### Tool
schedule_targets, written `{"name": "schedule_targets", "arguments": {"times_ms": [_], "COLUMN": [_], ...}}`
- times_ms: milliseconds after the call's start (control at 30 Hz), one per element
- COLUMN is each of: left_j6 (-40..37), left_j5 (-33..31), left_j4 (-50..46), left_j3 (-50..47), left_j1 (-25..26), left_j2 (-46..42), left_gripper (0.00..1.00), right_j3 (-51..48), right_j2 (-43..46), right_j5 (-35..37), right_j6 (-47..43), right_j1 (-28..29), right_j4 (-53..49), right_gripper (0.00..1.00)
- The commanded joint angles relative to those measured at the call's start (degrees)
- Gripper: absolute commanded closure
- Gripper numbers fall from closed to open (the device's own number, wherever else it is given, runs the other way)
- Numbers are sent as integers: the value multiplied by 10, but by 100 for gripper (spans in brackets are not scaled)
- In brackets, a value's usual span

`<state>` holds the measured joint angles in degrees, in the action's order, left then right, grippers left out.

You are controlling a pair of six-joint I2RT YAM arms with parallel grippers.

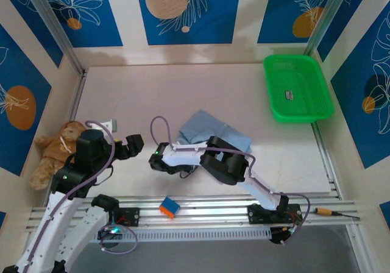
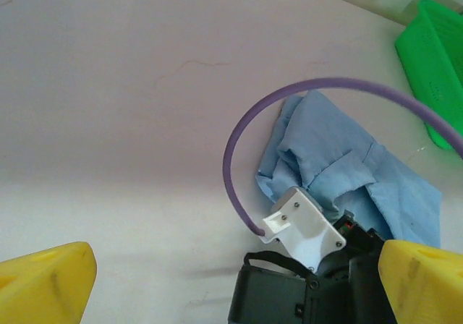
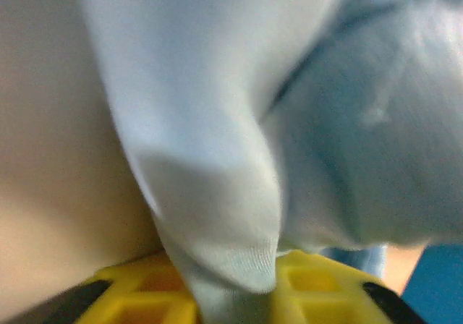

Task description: Fold and stack the long sleeve shirts

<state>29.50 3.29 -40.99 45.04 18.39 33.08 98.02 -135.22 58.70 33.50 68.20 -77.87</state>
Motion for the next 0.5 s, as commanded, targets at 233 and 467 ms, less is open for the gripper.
{"name": "schedule_targets", "arguments": {"times_ms": [233,467], "left_j6": [10,35], "left_j5": [5,64], "left_j4": [14,50], "left_j3": [6,-14], "left_j1": [-7,-7], "left_j2": [20,60], "left_gripper": [0,0], "right_j3": [-33,-89], "right_j2": [191,364], "right_j5": [-290,-381], "right_j6": [-4,-11], "right_j1": [16,-19], "right_j4": [135,144], "right_gripper": [42,41]}}
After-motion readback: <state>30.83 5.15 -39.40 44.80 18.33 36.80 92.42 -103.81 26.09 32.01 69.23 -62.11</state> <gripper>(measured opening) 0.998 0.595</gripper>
